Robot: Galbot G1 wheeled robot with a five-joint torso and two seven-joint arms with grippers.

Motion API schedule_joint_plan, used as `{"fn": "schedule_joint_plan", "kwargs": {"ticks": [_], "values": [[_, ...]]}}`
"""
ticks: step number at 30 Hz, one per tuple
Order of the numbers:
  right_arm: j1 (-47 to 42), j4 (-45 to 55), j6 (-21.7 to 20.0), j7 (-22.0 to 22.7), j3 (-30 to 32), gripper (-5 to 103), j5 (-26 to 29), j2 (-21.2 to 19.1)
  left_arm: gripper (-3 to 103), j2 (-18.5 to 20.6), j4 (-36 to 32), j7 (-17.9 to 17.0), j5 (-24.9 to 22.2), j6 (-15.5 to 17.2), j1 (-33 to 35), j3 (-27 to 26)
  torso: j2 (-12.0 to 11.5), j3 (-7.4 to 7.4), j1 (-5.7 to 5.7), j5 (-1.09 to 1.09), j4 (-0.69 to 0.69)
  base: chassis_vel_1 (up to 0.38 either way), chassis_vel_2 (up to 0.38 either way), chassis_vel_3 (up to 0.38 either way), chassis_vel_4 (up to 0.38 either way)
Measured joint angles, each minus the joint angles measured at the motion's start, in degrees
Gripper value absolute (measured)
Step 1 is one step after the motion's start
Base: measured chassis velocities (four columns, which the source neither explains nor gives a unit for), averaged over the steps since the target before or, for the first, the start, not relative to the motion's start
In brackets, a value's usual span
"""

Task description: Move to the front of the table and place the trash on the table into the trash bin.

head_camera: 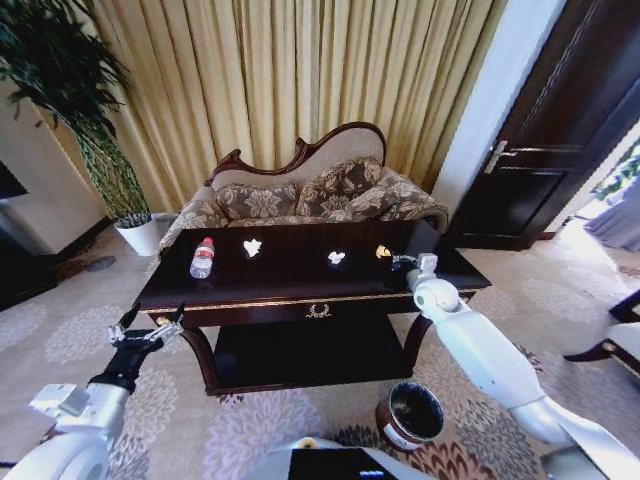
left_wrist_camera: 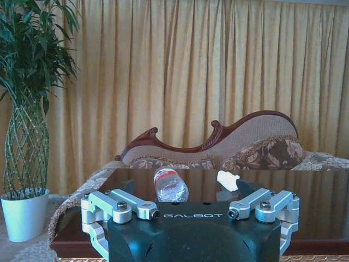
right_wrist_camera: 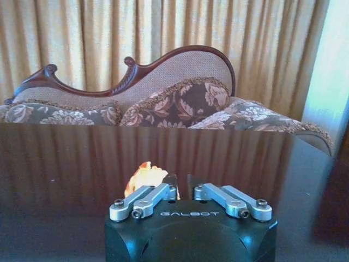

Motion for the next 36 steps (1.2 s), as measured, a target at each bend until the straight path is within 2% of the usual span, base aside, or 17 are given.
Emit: {"fn": "schedule_joint_plan", "kwargs": {"ticks": [3, 4, 6, 7, 9, 10, 12, 15, 17, 18, 19, 20, 22, 25, 36], "values": [[-0.9, 1.4, -0.3, -1.0, 0.0, 24, 0.1, -0.6, 100, 0.0, 0.1, 0.0, 0.0, 0.0, -0.1, 0.1, 0.0, 0.0, 0.0, 0.0, 0.0, 0.0, 0.0, 0.0, 0.0], [-0.9, 1.4, -0.3, -1.0, 0.0, 24, 0.1, -0.6, 100, 0.0, 0.1, 0.0, 0.0, 0.0, -0.1, 0.1, 0.0, 0.0, 0.0, 0.0, 0.0, 0.0, 0.0, 0.0, 0.0], [-1.5, 2.0, -0.4, -1.4, -0.2, 34, 0.0, -0.7, 100, 0.1, 0.1, 0.0, 0.0, 0.0, -0.1, 0.1, 0.0, 0.0, 0.0, 0.0, -0.01, 0.0, 0.0, 0.0, 0.0], [-1.5, 2.0, -0.4, -1.4, -0.2, 34, 0.0, -0.7, 100, 0.1, 0.1, 0.0, 0.0, 0.0, -0.1, 0.1, 0.0, 0.0, 0.0, 0.0, -0.01, 0.0, 0.0, 0.0, 0.0], [-1.3, 1.9, -0.5, -1.2, -0.6, 45, 0.0, -0.3, 100, -0.1, 0.1, 0.1, 0.1, 0.0, 0.1, 0.1, 0.0, 0.0, 0.0, 0.01, 0.0, 0.0, 0.0, 0.0, 0.0], [-1.3, 1.9, -0.5, -1.2, -0.6, 45, 0.0, -0.3, 100, -0.1, 0.1, 0.1, 0.1, 0.0, 0.1, 0.1, 0.0, 0.0, 0.0, 0.01, 0.0, 0.0, 0.0, 0.0, 0.0], [-0.6, 1.6, -0.5, -1.1, -1.2, 56, 0.0, -0.2, 100, -0.2, 0.1, 0.2, 0.2, 0.0, 0.2, 0.1, 0.0, 0.0, 0.0, 0.0, 0.0, 0.0, 0.0, 0.0, 0.0], [-0.2, 1.4, -0.6, -1.0, -1.4, 61, 0.0, -0.1, 100, -0.3, 0.1, 0.2, 0.2, 0.0, 0.2, 0.1, 0.0, 0.0, 0.0, 0.0, 0.0, 0.0, 0.0, 0.0, 0.0], [0.8, 0.9, -0.6, -0.6, -1.9, 73, 0.0, 0.1, 100, -0.4, 0.0, 0.4, 0.2, 0.0, 0.3, 0.1, 0.0, 0.0, 0.0, 0.0, 0.01, 0.0, 0.0, 0.0, 0.0], [0.8, 0.9, -0.6, -0.6, -1.9, 73, 0.0, 0.1, 100, -0.4, 0.0, 0.4, 0.2, 0.0, 0.3, 0.1, 0.0, 0.0, 0.0, 0.0, 0.01, 0.0, 0.0, 0.0, 0.0], [1.1, 0.9, -0.7, -0.4, -2.0, 78, 0.1, 0.1, 100, -0.5, 0.0, 0.4, 0.3, 0.0, 0.3, 0.1, 0.0, 0.0, 0.0, 0.0, 0.01, 0.0, 0.0, 0.0, 0.0], [1.4, 0.9, -0.9, -0.2, -2.1, 88, 0.4, 0.1, 100, -0.6, 0.0, 0.5, 0.4, 0.0, 0.4, 0.1, 0.0, 0.0, 0.0, 0.0, 0.0, 0.0, 0.0, 0.0, 0.0], [1.5, 1.0, -1.0, 0.0, -2.3, 88, 0.5, 0.1, 100, -0.6, 0.1, 0.5, 0.4, -0.1, 0.4, 0.1, 0.0, 0.0, 0.0, 0.0, 0.0, 0.0, 0.0, 0.0, 0.0], [2.3, 1.0, -1.1, 0.4, -3.0, 99, 0.7, 0.6, 100, -0.7, 0.3, 0.6, 0.7, -0.2, 0.3, 0.5, 0.0, 0.0, 0.0, 0.0, 0.0, 0.0, 0.0, 0.0, 0.0], [5.1, -2.8, -1.4, 2.3, -4.8, 100, 1.0, 4.1, 100, -0.1, 0.3, 0.6, -0.1, -0.2, 0.4, -1.0, 0.0, 0.0, 0.0, 0.0, 0.0, 0.0, 0.0, 0.0, 0.0]]}}
